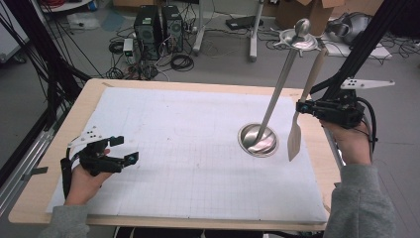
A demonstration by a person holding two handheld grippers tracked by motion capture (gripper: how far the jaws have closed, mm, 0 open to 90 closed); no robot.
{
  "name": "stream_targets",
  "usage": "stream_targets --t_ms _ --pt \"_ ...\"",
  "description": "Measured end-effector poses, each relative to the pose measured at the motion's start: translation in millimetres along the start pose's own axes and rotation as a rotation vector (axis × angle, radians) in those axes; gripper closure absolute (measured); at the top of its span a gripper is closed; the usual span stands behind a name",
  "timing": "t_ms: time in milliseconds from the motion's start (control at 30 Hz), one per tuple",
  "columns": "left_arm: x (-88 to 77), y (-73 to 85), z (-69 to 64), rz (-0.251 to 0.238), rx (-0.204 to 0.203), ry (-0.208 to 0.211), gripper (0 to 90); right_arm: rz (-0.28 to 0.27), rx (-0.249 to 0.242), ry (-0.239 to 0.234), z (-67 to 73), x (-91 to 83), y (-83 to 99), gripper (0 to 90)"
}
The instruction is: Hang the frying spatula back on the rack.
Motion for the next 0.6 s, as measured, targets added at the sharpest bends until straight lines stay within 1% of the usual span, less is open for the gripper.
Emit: stream_targets --t_ms 133,300,400,533,600 --pt "-0.8 0.3 0.1 0.000 -0.002 -0.001 3.3 0.001 -0.009 0.018 -2.0 1.7 -0.6 77.9" --pt "-1.0 0.7 0.8 0.000 -0.007 -0.009 3.3 0.002 -0.018 0.023 -2.7 3.1 -1.4 77.8" --pt "-1.1 1.0 0.5 0.004 0.001 -0.005 3.3 0.001 -0.021 0.029 -4.0 4.1 -1.8 77.8" --pt "-1.7 0.7 0.6 0.001 -0.005 -0.010 3.3 -0.004 -0.024 0.034 -4.3 6.6 -2.8 77.7" --pt "-1.9 0.6 0.8 0.000 -0.004 -0.010 3.3 -0.005 -0.028 0.049 -5.1 7.6 -3.2 77.7"
Point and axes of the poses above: each handheld gripper's, and its own axes: x roughly forward along the jaws, y roughly out of its underside, z roughly to its left, the point moved 10 cm from there along x, roughly forward along the jaws, and after that the axes turned 3 degrees about x, right-handed, at the moved point
